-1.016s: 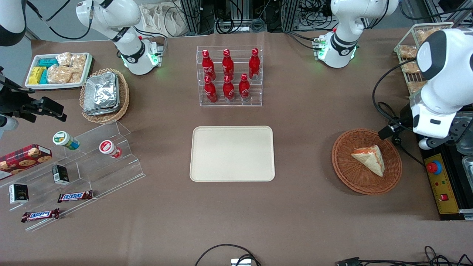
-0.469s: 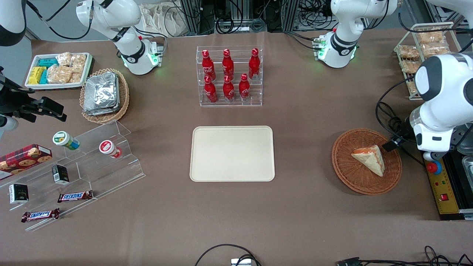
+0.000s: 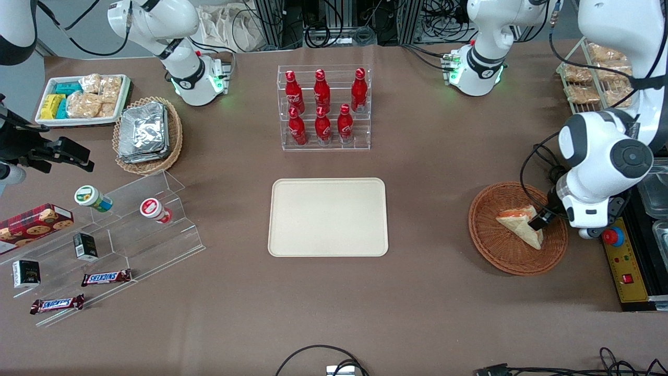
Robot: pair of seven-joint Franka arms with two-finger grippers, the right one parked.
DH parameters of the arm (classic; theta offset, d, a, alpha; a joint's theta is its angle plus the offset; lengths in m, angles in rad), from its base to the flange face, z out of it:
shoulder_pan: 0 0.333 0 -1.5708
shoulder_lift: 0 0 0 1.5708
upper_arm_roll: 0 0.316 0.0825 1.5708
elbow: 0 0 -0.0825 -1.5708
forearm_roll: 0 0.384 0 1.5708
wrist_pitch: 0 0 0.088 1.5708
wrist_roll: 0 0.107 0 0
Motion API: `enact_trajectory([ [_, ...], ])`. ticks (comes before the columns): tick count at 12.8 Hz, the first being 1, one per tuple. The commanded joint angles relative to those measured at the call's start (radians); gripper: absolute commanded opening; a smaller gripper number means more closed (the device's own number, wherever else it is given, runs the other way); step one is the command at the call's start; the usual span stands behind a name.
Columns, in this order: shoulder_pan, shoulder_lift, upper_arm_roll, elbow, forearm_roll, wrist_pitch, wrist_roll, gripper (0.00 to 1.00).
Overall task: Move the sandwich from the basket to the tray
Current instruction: 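Close the left gripper on the wrapped sandwich's edge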
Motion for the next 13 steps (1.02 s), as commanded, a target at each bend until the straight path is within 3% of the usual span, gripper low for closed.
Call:
enact_trajectory([
  [1,-0.002,0.027,0.000,0.015,-0.042,0.032,-0.021,1.00],
  [11,-0.005,0.107,0.004,0.010,-0.135,0.069,-0.036,1.00],
  [13,-0.005,0.117,0.004,0.010,-0.135,0.069,-0.033,0.93],
])
